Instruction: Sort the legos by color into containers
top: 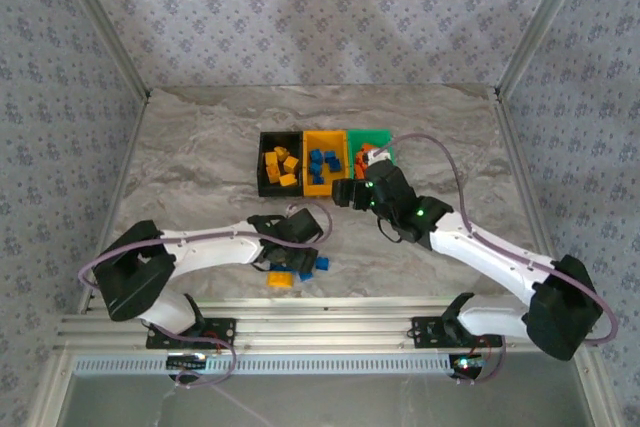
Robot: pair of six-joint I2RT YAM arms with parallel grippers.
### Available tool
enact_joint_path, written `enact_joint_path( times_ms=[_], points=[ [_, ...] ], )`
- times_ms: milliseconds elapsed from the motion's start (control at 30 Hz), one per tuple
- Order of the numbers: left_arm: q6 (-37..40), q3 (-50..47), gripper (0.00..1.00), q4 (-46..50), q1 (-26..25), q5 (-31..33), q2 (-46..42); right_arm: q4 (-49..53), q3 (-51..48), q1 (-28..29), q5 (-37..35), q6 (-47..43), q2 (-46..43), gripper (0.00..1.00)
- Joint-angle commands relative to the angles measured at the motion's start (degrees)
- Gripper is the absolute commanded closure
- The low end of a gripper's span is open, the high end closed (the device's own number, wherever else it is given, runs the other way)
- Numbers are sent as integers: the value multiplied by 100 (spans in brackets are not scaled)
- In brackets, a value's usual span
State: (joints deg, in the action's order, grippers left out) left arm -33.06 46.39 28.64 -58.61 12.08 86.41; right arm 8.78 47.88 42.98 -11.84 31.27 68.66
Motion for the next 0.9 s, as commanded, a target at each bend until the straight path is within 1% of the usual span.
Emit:
enact_joint_path(
  times_ms=[0,133,200,233,267,367,467,533,633,733,867],
  points=[
    [21,127,20,70,83,200,101,56,-102,-61,-214,96,-216,10],
    [64,21,30,-175,461,134,71,50,-130,-88,-212,108,-291,9],
    [139,26,33,-242,564,142,92,60,-136,-109,-205,99,-313,9],
    [175,41,33,-252,592,145,135,55,-139,-119,-196,107,-319,10],
    [211,58,31,-268,615,137,209,54,-154,-124,-187,105,-336,9],
    [207,89,21,-257,655,93,348,53,-204,-146,-170,100,-381,9],
    [127,13,13,-277,658,127,196,50,-241,-158,-148,125,-406,9],
    [121,-28,10,-269,656,169,64,26,-272,-167,-139,133,-445,9],
    [127,-69,9,-220,657,238,28,25,-292,-186,-140,137,-490,9],
    [112,-117,10,-312,658,166,195,34,-314,-196,-152,139,-536,9],
    [81,-141,19,-501,658,78,400,58,-372,-206,-208,156,-641,9]
  ],
)
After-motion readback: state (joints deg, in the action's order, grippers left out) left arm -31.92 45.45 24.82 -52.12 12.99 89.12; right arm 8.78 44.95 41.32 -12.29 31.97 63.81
